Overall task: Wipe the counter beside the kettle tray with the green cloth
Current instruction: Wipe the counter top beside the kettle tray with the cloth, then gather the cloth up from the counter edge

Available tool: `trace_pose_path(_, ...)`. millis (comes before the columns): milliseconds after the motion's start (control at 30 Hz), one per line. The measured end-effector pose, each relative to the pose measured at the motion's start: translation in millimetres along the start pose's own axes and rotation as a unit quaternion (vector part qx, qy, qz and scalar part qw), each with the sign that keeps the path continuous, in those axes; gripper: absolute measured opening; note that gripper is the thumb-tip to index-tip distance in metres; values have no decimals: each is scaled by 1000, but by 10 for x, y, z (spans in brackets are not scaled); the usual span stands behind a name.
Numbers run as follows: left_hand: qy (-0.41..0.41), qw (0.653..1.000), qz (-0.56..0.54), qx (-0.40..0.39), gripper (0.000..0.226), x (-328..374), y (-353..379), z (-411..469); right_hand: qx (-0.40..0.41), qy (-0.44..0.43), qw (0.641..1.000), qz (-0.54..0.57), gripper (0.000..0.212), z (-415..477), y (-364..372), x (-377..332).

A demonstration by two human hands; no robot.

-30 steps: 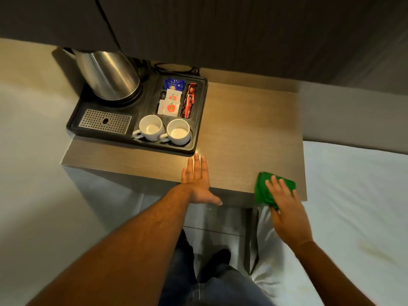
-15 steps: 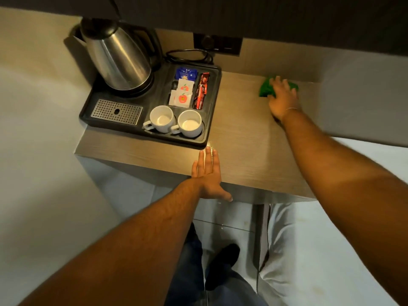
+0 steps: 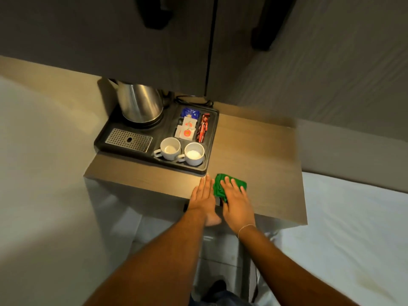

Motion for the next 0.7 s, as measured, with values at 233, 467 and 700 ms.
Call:
trace_pose_path(233, -108, 974, -101, 174, 89, -562, -133, -658, -63, -106, 991, 47, 74, -78, 73, -656)
trace_pose_path(467, -294, 930, -74, 209, 87, -1208, 422, -1767, -117, -237, 960, 87, 62, -188, 448, -1620)
trace_pose_path(700, -474, 853, -127, 176, 89, -1357, 1353, -3286, -189, -302, 923, 143, 53, -1055, 1110, -2437)
Point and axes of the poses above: each hand's wrist, its own z-axis towards the middle knuckle, its own y-axis out of the palm, x = y × z, the point moved 7 cm from there along z, towards the middle knuckle, and after that the axes turned 12 degrees about z, right-handed, at the moved point
